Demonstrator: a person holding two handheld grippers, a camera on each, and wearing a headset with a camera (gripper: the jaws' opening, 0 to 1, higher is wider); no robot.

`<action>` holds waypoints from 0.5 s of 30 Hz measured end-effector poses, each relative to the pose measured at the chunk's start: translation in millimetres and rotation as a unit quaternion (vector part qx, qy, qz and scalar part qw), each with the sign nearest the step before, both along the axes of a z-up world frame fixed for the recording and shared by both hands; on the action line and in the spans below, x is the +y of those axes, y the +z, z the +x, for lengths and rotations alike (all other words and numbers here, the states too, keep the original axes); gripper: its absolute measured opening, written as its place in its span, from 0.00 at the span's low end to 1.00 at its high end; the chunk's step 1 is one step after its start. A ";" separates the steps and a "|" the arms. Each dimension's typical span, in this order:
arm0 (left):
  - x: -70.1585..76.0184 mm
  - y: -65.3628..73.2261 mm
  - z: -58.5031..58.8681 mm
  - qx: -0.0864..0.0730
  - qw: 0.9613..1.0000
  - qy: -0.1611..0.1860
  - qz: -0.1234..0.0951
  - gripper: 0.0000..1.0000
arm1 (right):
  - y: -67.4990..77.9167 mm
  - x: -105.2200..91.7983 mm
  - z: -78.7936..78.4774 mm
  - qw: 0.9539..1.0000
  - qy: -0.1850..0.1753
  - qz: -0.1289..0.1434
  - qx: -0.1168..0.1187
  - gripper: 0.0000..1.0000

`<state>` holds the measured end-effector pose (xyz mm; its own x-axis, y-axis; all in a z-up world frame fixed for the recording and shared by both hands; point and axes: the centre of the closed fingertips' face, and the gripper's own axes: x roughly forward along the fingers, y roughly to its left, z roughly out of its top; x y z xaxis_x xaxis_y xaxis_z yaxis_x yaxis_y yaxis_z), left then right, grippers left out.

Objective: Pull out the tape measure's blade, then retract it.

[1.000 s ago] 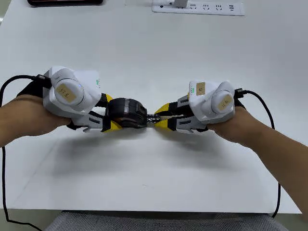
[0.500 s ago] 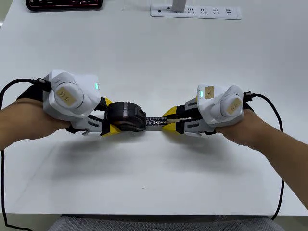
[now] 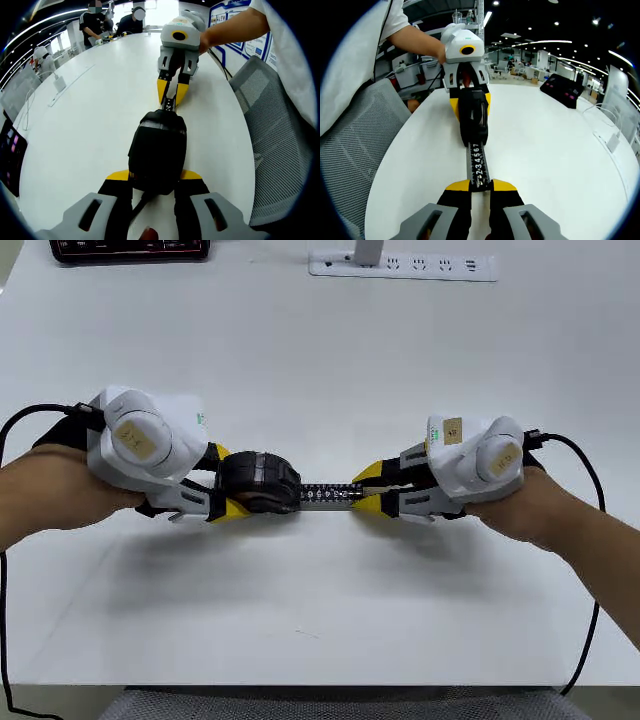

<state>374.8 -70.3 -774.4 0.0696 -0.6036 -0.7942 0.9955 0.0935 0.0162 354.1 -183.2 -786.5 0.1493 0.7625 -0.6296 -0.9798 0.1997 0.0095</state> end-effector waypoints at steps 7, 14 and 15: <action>0.2 -0.1 -0.1 0.000 1.000 0.000 0.000 0.27 | -0.6 -6.0 0.2 1.000 -0.004 -0.002 0.000 0.09; 0.5 -0.3 0.3 -0.001 1.000 0.000 0.001 0.27 | 0.3 -11.7 -0.8 1.000 -0.005 -0.004 -0.001 0.09; 0.5 -0.3 0.2 -0.001 1.000 0.000 0.001 0.27 | 0.4 -12.4 -0.9 1.000 -0.006 -0.004 -0.001 0.09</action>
